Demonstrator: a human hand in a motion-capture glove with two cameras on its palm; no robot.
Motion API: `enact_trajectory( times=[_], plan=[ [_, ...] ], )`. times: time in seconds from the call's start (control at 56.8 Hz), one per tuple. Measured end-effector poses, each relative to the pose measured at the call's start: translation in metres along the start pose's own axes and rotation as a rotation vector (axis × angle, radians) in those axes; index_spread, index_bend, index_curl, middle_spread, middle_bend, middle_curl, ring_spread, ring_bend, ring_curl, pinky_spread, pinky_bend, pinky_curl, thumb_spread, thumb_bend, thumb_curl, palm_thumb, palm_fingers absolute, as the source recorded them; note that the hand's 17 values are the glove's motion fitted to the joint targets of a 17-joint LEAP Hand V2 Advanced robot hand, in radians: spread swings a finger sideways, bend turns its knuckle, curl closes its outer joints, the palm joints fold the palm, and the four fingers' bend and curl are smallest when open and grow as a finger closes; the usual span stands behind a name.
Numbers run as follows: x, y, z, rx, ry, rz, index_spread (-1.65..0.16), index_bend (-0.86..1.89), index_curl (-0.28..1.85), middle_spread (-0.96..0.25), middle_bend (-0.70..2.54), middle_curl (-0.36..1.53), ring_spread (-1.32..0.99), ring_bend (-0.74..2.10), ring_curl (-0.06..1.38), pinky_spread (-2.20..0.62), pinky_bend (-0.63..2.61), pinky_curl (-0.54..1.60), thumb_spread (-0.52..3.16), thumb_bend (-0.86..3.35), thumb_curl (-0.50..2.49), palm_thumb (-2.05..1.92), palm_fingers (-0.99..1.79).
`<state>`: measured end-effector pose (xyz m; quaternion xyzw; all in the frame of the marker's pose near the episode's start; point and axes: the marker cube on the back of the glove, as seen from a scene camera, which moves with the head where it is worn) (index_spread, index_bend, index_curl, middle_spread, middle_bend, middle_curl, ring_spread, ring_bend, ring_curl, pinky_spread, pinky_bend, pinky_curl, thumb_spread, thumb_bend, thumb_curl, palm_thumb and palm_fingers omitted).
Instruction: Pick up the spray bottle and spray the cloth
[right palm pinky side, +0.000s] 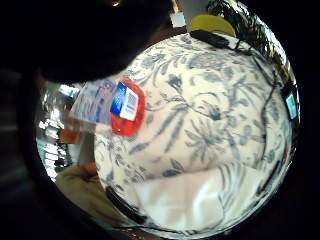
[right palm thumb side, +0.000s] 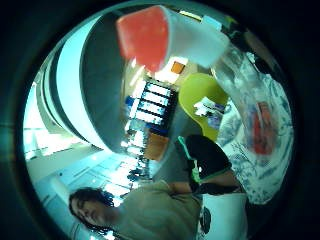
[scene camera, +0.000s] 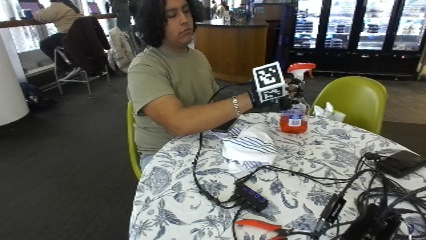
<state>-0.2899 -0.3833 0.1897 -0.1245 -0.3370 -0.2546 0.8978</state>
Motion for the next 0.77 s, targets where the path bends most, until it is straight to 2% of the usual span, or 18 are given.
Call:
enact_trajectory(
  times=[0.246, 0.458, 0.581, 0.775],
  plan=[
    [-0.028, 0.043, -0.042, -0.101, 0.2, -0.119, -0.35, 0.12, 0.32, -0.02, 0.25, 0.41, -0.1, 0.36, 0.37, 0.2, 0.31, 0.36, 1.04, -0.03, 0.47, 0.56, 0.41],
    [-0.051, 0.063, -0.047, -0.171, 0.385, -0.225, -0.39, 0.13, 0.28, -0.04, 0.2, 0.38, -0.12, 0.31, 0.34, 0.22, 0.3, 0.35, 1.05, -0.03, 0.41, 0.54, 0.34],
    [-0.057, 0.071, -0.045, -0.216, 0.472, -0.234, -0.4, 0.14, 0.27, -0.05, 0.18, 0.36, -0.13, 0.3, 0.33, 0.22, 0.31, 0.35, 1.06, -0.03, 0.39, 0.54, 0.31],
    [-0.065, 0.08, -0.041, -0.285, 0.432, -0.216, -0.42, 0.15, 0.26, -0.06, 0.18, 0.35, -0.13, 0.3, 0.32, 0.22, 0.32, 0.36, 1.07, -0.03, 0.36, 0.53, 0.29]
  ],
)
